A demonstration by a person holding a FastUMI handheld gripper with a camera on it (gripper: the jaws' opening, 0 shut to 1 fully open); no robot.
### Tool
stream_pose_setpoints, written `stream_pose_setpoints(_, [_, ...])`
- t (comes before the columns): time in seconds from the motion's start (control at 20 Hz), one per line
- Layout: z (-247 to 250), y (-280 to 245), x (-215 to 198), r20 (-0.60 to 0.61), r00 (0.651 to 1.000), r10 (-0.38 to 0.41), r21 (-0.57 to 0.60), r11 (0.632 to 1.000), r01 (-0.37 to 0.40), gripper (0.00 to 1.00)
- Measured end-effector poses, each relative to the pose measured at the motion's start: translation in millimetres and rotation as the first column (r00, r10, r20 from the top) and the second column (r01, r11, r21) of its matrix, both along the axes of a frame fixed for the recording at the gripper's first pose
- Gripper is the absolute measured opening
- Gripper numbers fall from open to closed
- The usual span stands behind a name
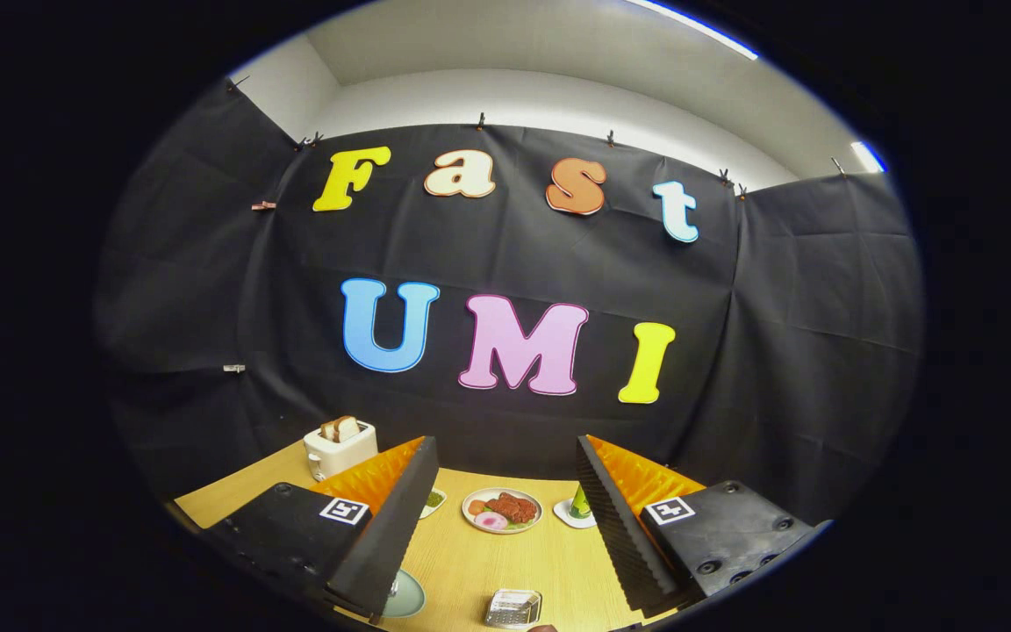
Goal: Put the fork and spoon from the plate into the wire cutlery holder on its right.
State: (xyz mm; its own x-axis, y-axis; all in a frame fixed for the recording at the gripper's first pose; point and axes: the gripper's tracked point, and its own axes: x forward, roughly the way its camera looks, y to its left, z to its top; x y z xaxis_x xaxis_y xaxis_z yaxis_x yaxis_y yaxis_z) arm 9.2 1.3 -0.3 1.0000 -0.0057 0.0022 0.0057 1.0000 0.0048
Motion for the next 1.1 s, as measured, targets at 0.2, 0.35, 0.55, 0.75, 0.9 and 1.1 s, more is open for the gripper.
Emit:
stream_pose_setpoints(0.2, [-1,3,0,-0.003,1.000,0.002,0.004,1.000,-0.002,0.98])
stream_pose_setpoints(0.35, [-16,25,2,-0.057,0.996,0.068,0.029,0.997,-0.066,0.98])
stream_pose_setpoints(0.55, [-79,85,-4,-0.291,0.919,0.267,0.111,0.963,-0.245,0.98])
stream_pose_setpoints(0.75, [-165,124,-21,-0.510,0.795,0.328,0.139,0.944,-0.300,0.98])
stream_pose_setpoints(0.9, [-221,146,-38,-0.630,0.694,0.349,0.169,0.933,-0.317,0.99])
stream_pose_setpoints(1.1, [-292,169,-49,-0.744,0.563,0.361,0.217,0.926,-0.308,0.99])
